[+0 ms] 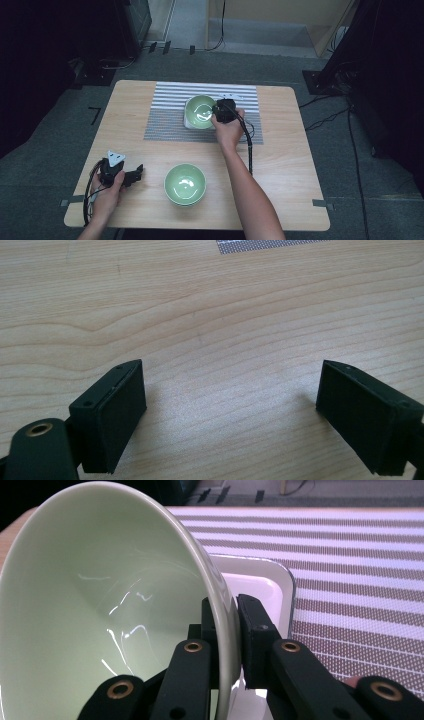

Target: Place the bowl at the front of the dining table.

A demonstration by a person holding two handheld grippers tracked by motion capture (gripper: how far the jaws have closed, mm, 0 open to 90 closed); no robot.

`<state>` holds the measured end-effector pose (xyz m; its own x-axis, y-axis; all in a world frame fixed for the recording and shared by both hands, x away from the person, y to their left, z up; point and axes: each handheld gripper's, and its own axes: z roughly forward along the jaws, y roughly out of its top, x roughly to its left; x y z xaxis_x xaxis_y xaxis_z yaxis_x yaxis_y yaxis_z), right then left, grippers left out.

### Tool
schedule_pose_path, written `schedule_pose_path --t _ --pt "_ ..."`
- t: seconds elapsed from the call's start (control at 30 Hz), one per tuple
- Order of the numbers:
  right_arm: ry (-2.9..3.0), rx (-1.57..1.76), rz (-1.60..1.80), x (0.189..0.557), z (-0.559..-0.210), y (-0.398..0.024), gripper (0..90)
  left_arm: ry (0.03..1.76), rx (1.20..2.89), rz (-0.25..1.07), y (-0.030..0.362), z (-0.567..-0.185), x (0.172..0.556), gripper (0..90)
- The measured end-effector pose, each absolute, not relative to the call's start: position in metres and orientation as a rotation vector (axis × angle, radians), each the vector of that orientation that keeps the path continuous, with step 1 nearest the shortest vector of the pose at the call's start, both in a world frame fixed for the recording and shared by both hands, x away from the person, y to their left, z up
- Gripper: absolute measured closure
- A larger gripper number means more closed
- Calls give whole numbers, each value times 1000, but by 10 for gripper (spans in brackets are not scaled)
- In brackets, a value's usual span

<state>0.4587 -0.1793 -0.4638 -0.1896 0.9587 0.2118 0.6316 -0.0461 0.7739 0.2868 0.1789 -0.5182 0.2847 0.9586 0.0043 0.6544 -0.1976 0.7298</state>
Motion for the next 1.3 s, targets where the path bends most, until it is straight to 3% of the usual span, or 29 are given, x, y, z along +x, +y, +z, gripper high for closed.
schedule_pose_path --t 0.83,1.3 --pt "1895 1916 1041 495 -478 -184 826 1442 1936 630 179 -518 287 120" --pt "1873 1969 1044 501 -485 -188 768 1442 1935 630 179 -518 287 120"
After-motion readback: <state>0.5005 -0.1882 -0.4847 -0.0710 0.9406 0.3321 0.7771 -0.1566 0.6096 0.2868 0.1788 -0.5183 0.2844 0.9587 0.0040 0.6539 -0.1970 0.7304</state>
